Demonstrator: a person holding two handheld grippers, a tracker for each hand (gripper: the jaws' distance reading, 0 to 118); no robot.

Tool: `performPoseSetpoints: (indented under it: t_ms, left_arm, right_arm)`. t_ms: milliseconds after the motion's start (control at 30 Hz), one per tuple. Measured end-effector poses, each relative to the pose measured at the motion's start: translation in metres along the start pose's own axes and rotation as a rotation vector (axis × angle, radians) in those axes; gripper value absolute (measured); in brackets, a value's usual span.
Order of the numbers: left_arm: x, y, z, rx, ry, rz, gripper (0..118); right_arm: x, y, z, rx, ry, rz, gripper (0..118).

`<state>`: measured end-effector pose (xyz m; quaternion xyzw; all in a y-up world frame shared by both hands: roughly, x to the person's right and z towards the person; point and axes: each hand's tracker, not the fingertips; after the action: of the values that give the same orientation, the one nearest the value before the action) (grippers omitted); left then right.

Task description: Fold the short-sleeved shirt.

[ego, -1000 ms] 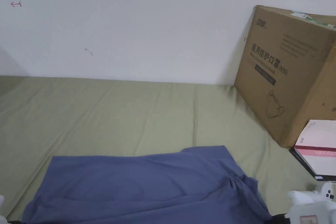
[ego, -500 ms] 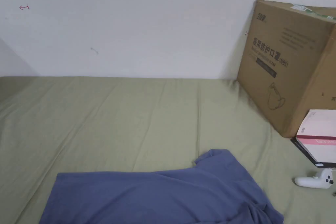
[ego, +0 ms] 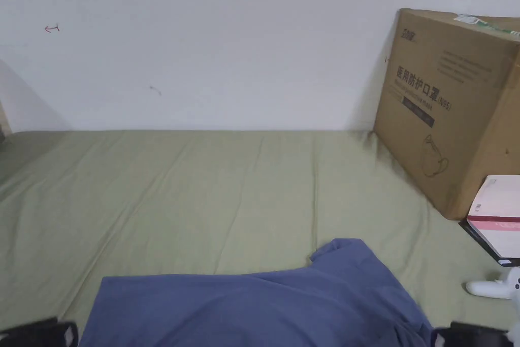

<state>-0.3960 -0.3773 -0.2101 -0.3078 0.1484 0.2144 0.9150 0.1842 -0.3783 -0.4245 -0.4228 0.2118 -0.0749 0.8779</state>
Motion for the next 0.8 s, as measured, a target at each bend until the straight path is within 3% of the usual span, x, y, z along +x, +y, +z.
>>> performPoseSetpoints:
  t_ms: [67,100,133,167,200,233,300,400,467,633,700,733,800]
  left_arm:
    - [0.022,0.007,0.014,0.177,-0.045,-0.052,103]
    - [0.034,0.011,0.016,0.248,-0.078,-0.075,102]
    - [0.044,0.012,0.019,0.297,-0.114,-0.09,94]
    - [0.051,0.014,0.018,0.329,-0.129,-0.11,79]
    - [0.06,0.016,0.015,0.336,-0.144,-0.124,50]
    - [0.068,0.019,0.008,0.323,-0.143,-0.144,6]
    - [0.081,0.022,-0.001,0.322,-0.091,-0.19,0]
    - [0.075,0.044,-0.019,0.325,-0.137,-0.193,0]
    - [0.069,0.069,-0.037,0.299,-0.091,-0.206,0]
    - [0.024,0.126,-0.151,-0.273,0.024,-0.163,0]
    - [0.002,0.123,-0.194,-0.376,0.005,-0.137,1]
    - [-0.008,0.121,-0.213,-0.401,0.01,-0.119,17]
    - [-0.018,0.114,-0.239,-0.406,0.026,-0.095,100]
  right_arm:
    - [-0.024,0.007,0.016,0.185,0.08,0.089,93]
    - [-0.038,0.011,0.021,0.281,0.114,0.117,82]
    - [-0.047,0.015,0.023,0.359,0.145,0.14,52]
    - [-0.054,0.018,0.022,0.395,0.166,0.159,20]
    - [-0.061,0.021,0.021,0.439,0.169,0.172,0]
    - [-0.071,0.023,0.02,0.478,0.177,0.181,0]
    - [-0.091,0.026,0.016,0.506,0.221,0.198,0]
    - [-0.104,0.037,0.006,0.511,0.266,0.187,0]
    - [-0.093,0.053,-0.016,0.503,0.287,0.176,0]
    - [-0.082,0.078,-0.06,0.423,0.282,0.126,0]
    - [-0.082,0.08,-0.075,0.387,0.286,0.104,0]
    - [-0.079,0.082,-0.084,0.374,0.289,0.096,0]
    - [-0.073,0.083,-0.1,0.336,0.284,0.078,0]
